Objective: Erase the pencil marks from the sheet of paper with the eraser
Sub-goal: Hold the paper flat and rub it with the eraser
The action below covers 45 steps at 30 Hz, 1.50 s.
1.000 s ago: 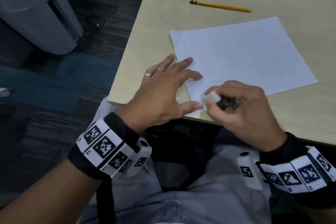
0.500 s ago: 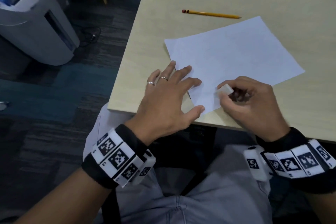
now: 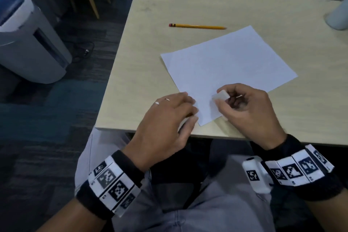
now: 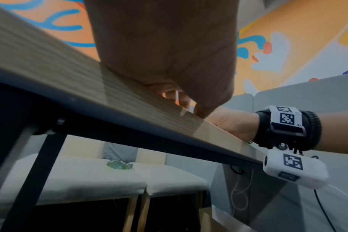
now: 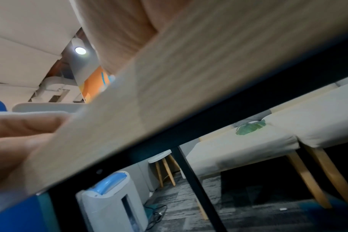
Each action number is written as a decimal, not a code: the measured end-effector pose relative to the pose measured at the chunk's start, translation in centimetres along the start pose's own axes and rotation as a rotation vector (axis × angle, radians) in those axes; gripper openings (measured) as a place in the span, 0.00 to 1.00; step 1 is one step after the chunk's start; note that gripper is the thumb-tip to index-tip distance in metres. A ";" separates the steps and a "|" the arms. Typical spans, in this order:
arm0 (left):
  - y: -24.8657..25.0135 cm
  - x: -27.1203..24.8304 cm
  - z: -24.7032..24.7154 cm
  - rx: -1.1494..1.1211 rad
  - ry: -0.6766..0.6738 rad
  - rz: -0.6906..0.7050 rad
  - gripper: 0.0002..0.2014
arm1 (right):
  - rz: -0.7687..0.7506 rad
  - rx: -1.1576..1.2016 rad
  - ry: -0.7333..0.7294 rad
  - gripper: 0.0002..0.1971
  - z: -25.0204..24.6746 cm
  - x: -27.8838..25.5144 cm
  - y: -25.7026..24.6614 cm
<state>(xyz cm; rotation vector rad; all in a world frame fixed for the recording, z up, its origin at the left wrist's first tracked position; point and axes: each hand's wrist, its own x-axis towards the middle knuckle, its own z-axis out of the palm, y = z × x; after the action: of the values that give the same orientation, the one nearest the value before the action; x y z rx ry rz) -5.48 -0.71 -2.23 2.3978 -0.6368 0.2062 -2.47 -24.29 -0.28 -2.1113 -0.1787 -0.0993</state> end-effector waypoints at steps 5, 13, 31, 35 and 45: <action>-0.2 1.5 0.2 0.004 0.022 -0.234 0.24 | -0.144 -0.110 -0.166 0.03 0.9 -0.9 -0.8; -0.2 1.5 -0.2 0.016 -0.064 -0.252 0.32 | -0.165 -0.149 -0.203 0.03 1.1 -0.6 -1.1; -0.1 1.9 -0.9 0.024 -0.168 -0.261 0.34 | -0.180 -0.229 -0.216 0.11 1.3 0.2 -1.4; 0.0 2.0 -1.1 0.033 -0.174 -0.263 0.34 | -0.170 -0.281 -0.172 0.11 0.5 0.9 -1.3; -0.2 2.1 -1.3 0.032 -0.206 -0.261 0.35 | -0.189 -0.194 -0.253 0.02 1.1 0.3 -1.4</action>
<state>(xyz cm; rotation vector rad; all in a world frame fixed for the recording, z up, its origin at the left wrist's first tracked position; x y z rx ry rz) -3.57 -0.61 -0.73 2.5239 -0.4057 -0.1441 -2.41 -22.56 0.39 -2.2920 -0.5385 0.0413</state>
